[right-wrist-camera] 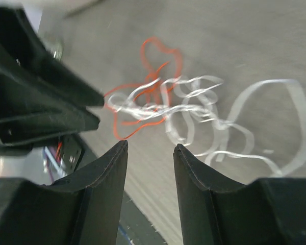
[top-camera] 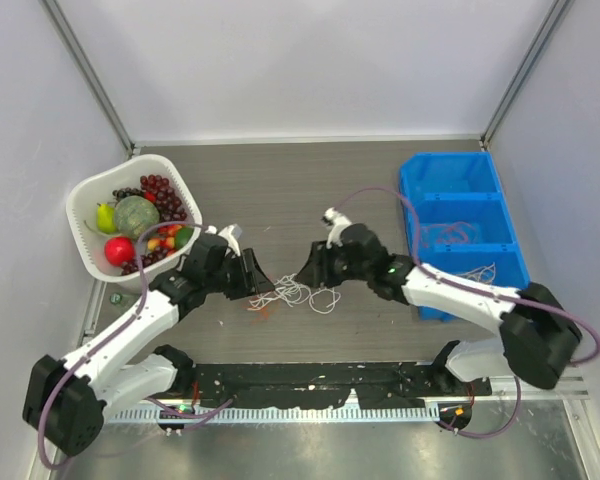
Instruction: Untangle the cables
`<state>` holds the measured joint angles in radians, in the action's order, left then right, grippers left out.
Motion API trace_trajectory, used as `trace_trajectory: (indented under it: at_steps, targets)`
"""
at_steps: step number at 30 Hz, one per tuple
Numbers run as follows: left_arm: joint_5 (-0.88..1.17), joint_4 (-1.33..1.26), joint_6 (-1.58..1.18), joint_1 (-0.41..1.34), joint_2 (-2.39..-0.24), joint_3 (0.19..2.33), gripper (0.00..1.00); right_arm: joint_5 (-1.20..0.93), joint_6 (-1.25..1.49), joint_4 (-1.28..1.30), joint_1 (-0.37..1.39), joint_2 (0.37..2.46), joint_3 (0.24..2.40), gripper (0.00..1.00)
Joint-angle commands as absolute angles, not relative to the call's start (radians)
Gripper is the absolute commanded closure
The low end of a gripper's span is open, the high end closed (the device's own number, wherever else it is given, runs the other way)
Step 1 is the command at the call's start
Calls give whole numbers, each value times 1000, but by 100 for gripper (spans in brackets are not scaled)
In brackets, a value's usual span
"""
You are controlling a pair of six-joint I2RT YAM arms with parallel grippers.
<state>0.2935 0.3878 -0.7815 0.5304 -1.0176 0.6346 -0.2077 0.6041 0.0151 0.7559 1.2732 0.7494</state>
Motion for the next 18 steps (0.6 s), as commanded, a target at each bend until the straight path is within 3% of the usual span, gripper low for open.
trace_trajectory:
  at_steps: [1,9,13,18]
  targets:
    - [125,445,-837,535,-856,565,46,-292,640,-233,896,1423,804,53]
    - [44,611,-992,534,-793,494,53,-281,692,-302,923,1528,796,56]
    - [34,581,-1138,535,-697,407,52,-223,675,-264,923,1523,796,56]
    - [-58,549,-1223,532,-604,347,40,-173,664,-223,923,1532,798,56]
